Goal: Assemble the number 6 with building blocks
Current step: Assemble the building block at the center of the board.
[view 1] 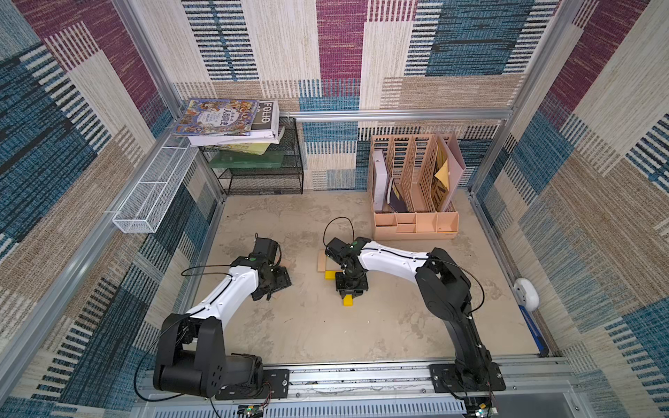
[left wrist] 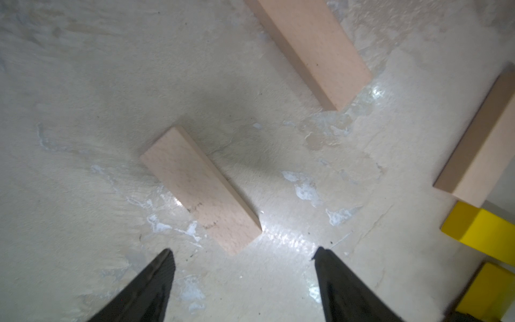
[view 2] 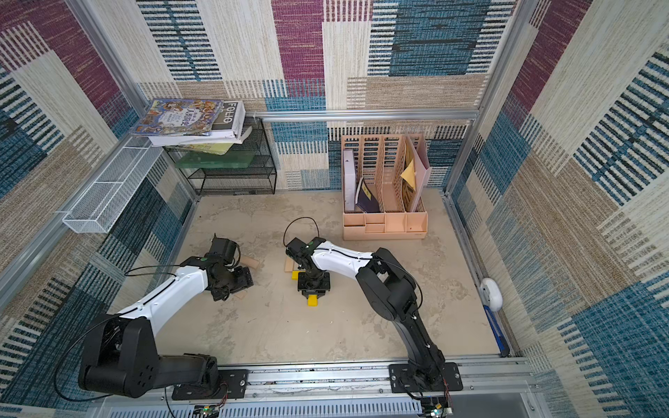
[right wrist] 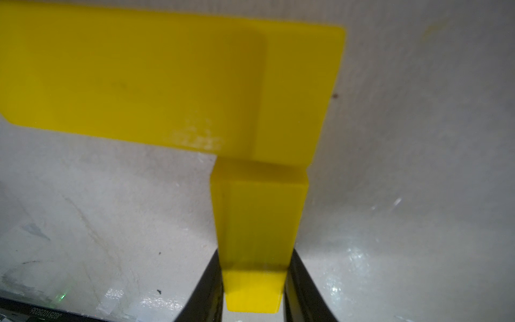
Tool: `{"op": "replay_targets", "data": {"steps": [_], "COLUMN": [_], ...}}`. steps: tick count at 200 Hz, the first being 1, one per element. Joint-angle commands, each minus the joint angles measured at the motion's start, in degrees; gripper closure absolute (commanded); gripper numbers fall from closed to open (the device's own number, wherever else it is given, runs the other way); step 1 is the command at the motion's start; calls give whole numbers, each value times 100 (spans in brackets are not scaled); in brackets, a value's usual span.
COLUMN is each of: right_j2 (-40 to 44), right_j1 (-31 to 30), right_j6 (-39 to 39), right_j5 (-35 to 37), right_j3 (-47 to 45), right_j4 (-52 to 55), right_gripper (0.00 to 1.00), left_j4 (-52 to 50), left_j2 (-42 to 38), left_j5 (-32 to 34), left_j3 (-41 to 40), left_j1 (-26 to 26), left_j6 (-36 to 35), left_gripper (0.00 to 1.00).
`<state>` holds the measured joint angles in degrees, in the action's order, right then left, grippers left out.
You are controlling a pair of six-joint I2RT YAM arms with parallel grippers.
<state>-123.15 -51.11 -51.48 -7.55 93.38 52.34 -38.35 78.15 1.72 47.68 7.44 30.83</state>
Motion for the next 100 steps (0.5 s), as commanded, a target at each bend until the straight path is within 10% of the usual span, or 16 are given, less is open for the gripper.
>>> {"op": "replay_targets", "data": {"steps": [1, 100], "right_j2": [-84, -178], "right_j1": [-3, 17], "right_j6": [-29, -18], "right_j5": [34, 74], "right_j3": [19, 70], "right_j4": [-111, 62], "right_gripper": [100, 100], "left_j4": [12, 38], "left_j2": [16, 55], "left_j5": [37, 39], "left_j3": [25, 12], "left_j1": [3, 4], "left_j6": [-53, -92], "left_gripper": [17, 17]}}
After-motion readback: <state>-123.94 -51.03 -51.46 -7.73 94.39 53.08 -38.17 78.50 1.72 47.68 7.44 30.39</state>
